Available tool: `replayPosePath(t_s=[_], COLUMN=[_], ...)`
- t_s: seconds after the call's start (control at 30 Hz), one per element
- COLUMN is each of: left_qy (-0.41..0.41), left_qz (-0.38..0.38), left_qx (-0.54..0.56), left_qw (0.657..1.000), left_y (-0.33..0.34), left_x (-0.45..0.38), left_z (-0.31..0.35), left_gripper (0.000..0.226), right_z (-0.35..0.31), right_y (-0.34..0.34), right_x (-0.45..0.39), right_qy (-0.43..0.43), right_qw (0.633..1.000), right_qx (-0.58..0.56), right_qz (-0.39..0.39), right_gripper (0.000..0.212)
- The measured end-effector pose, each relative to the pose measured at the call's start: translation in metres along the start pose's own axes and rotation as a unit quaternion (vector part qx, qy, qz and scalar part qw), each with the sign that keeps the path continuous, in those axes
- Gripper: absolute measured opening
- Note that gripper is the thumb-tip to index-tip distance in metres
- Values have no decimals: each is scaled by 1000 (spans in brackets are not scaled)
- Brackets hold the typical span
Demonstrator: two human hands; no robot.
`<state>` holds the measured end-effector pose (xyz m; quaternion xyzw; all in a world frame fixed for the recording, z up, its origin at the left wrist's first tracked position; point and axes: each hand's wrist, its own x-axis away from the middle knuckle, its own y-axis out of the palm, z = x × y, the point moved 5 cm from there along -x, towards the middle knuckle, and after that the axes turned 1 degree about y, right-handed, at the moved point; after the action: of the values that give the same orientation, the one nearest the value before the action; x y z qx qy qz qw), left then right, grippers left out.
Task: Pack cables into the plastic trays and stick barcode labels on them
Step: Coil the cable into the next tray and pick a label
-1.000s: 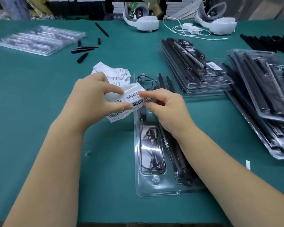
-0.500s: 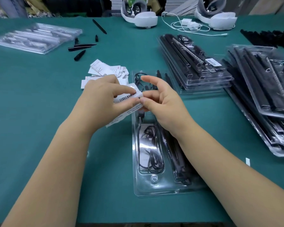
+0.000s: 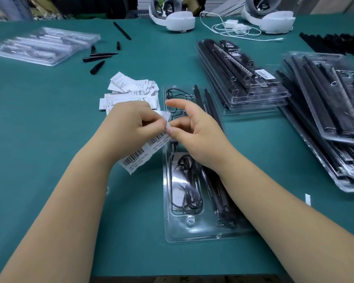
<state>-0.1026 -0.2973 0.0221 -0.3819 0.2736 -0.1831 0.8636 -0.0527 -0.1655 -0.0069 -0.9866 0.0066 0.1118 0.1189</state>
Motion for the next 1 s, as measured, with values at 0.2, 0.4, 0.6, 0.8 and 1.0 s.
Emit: replayPosePath(t_s=[0.2,0.4,0.6,0.8,1.0], left_qy=[-20,-92,-135,-130,-186], left_qz=[19,231,299,181,123], left_qx=[-14,-66,164,222,225], left_qw=[1000,966,930,949,948], left_y=[-4,-32,-41,-18,-1], left_x=[0,-1,1,0,-1], left_z=[-5,-20,-28,-10,-9], left_gripper=[22,28,41,28,32], right_z=[2,2,-16,-10,-3], right_y=[1,4,27,5,-9], right_x=[-1,2,17,5,-2], right_qy=[9,47,3,48,20], right_qw=[1000,998,979,996,994], right_qx=[14,35,70,-57,-91], right_qz=[-3,-37,-192,-56,52], right_gripper=[41,37,10,34,15])
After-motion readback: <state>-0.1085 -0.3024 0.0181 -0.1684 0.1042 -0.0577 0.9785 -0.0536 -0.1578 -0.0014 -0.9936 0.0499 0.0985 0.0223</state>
